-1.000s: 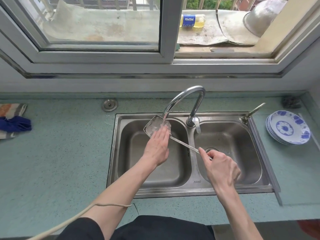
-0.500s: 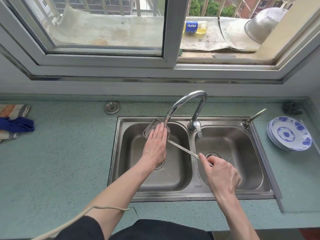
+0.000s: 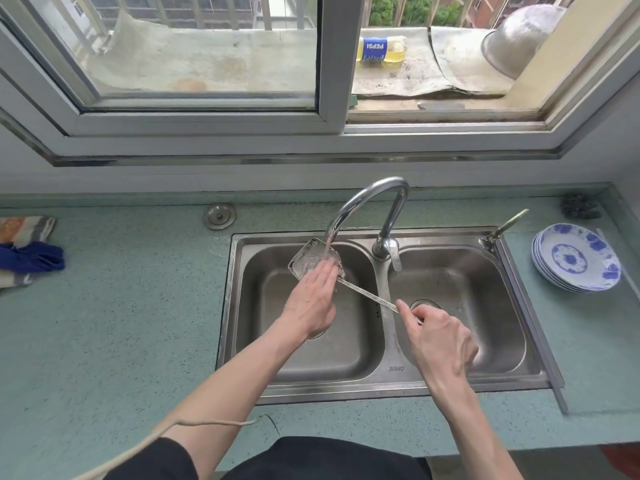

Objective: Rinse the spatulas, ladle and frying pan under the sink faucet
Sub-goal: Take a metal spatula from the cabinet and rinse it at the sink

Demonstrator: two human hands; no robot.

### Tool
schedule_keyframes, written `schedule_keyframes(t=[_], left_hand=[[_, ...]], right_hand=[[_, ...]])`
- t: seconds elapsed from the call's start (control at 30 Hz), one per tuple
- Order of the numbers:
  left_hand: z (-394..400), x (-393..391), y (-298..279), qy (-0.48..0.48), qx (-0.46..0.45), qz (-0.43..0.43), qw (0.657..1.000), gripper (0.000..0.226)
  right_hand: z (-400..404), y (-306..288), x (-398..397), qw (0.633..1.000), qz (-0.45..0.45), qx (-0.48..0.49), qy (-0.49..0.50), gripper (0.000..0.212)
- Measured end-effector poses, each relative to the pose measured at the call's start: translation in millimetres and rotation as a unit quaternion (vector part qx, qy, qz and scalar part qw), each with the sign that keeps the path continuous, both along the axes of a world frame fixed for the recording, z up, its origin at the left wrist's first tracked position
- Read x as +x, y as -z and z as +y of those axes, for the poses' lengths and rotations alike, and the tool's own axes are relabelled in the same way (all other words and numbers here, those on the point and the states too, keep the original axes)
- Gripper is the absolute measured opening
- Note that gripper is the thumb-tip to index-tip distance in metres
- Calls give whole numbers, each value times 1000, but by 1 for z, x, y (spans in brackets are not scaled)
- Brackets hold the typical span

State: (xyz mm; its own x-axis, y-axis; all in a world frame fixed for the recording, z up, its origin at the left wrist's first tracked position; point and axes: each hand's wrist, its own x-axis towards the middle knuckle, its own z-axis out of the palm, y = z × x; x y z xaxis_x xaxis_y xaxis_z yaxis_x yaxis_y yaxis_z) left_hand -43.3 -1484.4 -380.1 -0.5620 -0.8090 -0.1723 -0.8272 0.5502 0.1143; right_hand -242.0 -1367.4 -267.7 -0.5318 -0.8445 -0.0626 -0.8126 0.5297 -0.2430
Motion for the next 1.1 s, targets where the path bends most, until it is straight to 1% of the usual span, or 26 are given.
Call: schedule_keyframes(t=[0.07,0.17,0.23,0.3,0.33,0.37,0.47,0.53,0.63,0.67,0.77,0.83,0.87,0.97,1.0,1.1], left_hand=[[-5,9,-2,3,-25,-19,999,86],[-11,16,-5,-27,-51,-54,997,91],[-6,8,-8,-52,-34,-45,997,91],[2,-4,-4,-59,21,-2,998,89],[6,-7,-1,-54,52,11,997,89],[7,-6,1,-47,63,9,997,88],[-2,9,2,-52,11,-42,998,91],[-5,12,1,-53,-3,-52,997,94],[1,1,6,-13,41,-17,999,94],[2,1,8,-3,52,-19,998,95],[-7,9,7,-21,20,-52,998,98],[-11,12,3,-31,4,-58,998,100],[-11,10,4,-27,7,-55,998,101],[-6,2,11,-7,53,-16,998,104],[-6,3,12,-3,51,-19,999,103],[-11,11,4,-19,-23,-57,998,101]], right_hand=[[-1,-1,-5,1000,-7,15,-2,50],[-2,-2,-5,1000,-20,20,0,52],[-4,-1,0,1000,-14,21,2,53],[-7,-1,5,1000,-4,27,5,50],[-7,0,5,999,-1,32,5,50],[-6,1,3,999,0,37,5,50],[-2,3,-4,999,-13,44,3,52],[-2,2,-3,999,-14,46,1,52],[-5,-1,3,999,-1,52,3,50],[-5,-2,4,999,1,54,3,49],[-3,-1,3,998,-8,60,3,50],[-3,-1,4,998,-12,58,6,50],[-4,-2,6,998,-10,54,7,49],[-6,-3,8,999,-4,50,7,48],[-6,-2,7,999,-4,50,6,49],[-3,1,4,999,-15,46,5,51]])
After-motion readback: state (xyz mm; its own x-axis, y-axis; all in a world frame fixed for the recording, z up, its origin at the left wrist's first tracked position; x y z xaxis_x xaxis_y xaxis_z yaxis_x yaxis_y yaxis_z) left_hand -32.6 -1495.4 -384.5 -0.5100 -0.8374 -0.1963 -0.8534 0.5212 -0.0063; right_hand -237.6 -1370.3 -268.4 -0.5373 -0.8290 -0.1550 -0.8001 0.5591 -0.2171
